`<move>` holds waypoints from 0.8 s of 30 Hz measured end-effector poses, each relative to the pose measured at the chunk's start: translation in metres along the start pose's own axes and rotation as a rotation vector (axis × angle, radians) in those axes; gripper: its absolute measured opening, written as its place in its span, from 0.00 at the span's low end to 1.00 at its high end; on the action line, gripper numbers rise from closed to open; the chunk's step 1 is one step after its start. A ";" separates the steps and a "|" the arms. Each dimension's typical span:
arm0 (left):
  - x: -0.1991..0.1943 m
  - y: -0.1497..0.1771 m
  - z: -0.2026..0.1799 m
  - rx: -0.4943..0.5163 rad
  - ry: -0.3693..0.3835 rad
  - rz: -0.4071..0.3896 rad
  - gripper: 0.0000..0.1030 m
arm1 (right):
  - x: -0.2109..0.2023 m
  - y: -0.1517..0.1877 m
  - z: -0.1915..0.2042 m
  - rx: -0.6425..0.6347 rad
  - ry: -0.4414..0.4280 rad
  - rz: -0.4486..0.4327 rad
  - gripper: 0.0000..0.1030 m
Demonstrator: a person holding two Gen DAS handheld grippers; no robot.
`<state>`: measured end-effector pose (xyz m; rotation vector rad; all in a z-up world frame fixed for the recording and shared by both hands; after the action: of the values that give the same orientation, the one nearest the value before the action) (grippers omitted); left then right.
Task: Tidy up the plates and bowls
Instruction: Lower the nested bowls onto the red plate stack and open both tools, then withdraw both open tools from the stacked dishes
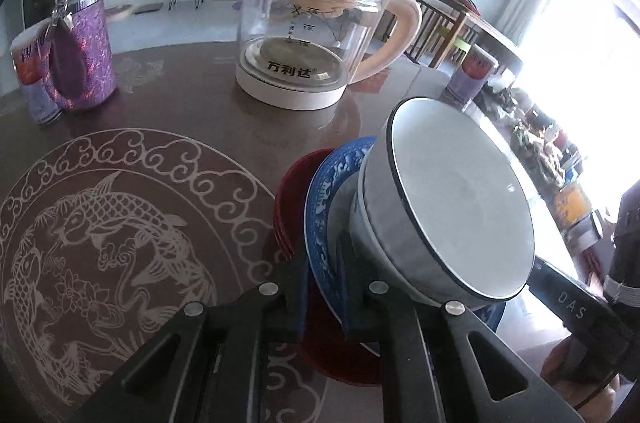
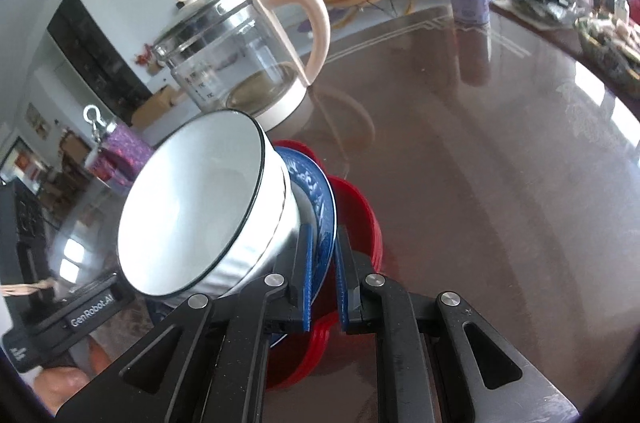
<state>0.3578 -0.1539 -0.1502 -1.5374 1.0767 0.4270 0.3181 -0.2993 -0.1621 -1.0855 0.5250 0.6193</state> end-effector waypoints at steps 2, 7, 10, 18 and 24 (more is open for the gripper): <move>-0.001 0.000 0.000 0.001 0.006 -0.008 0.12 | -0.007 -0.001 0.003 -0.033 0.029 -0.045 0.15; -0.019 0.005 0.003 -0.006 0.001 -0.023 0.24 | -0.025 0.001 0.009 -0.088 0.058 -0.108 0.21; -0.054 0.008 0.010 0.036 -0.076 -0.116 0.73 | -0.039 0.006 0.006 -0.090 0.078 -0.144 0.41; -0.109 0.067 0.042 0.100 -0.215 -0.167 0.95 | -0.098 0.051 -0.013 0.129 0.163 -0.196 0.64; -0.101 0.133 0.063 0.093 -0.278 -0.091 0.95 | -0.107 0.126 -0.003 0.197 0.192 -0.100 0.66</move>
<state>0.2165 -0.0468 -0.1676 -1.3915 0.7969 0.5045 0.1543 -0.2823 -0.1732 -0.9826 0.6789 0.3695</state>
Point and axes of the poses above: each gripper's, at about its wrist camera, not at the fingertips, and x roughly the way its jaws point, z to its left, y to its underside, the point moved 9 cm from there along x, roughly the way its jaws point
